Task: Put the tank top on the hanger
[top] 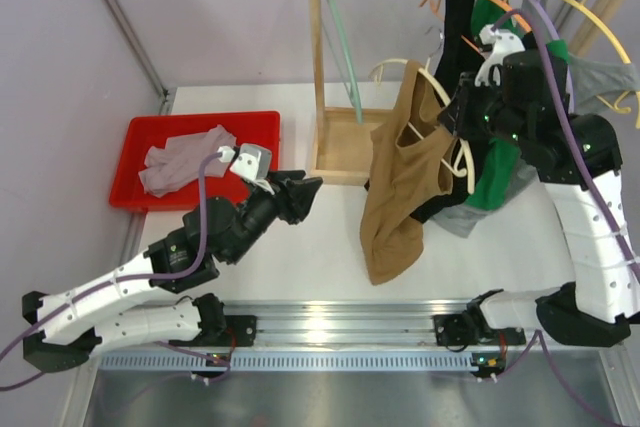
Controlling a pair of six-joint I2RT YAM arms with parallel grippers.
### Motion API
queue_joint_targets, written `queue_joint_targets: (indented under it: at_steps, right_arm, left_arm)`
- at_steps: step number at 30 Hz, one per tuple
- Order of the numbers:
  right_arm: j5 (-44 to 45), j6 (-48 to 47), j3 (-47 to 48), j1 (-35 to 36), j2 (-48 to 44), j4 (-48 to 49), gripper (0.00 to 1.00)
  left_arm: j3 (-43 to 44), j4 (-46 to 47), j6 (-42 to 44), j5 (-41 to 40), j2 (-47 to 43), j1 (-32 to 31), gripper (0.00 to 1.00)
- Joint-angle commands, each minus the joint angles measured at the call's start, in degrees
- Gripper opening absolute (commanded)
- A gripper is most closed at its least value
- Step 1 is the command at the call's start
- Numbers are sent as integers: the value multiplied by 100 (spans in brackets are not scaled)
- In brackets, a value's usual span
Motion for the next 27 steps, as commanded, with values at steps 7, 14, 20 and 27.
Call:
queue_joint_targets:
  at_steps: [7, 14, 20, 27]
  right_arm:
    - [-695, -472, 1518, -547, 479, 618, 0]
    - [-862, -472, 1976, -960, 725, 820, 0]
    - [-994, -394, 2064, -1207, 690, 1364, 0]
    - [-933, -323, 2082, -1303, 787, 1593, 0]
  left_arm:
    - [261, -143, -50, 75, -150, -23, 47]
    - [296, -169, -76, 119, -142, -23, 47]
    - [357, -248, -32, 163, -150, -23, 47]
    - [402, -336, 82, 172, -203, -32, 47]
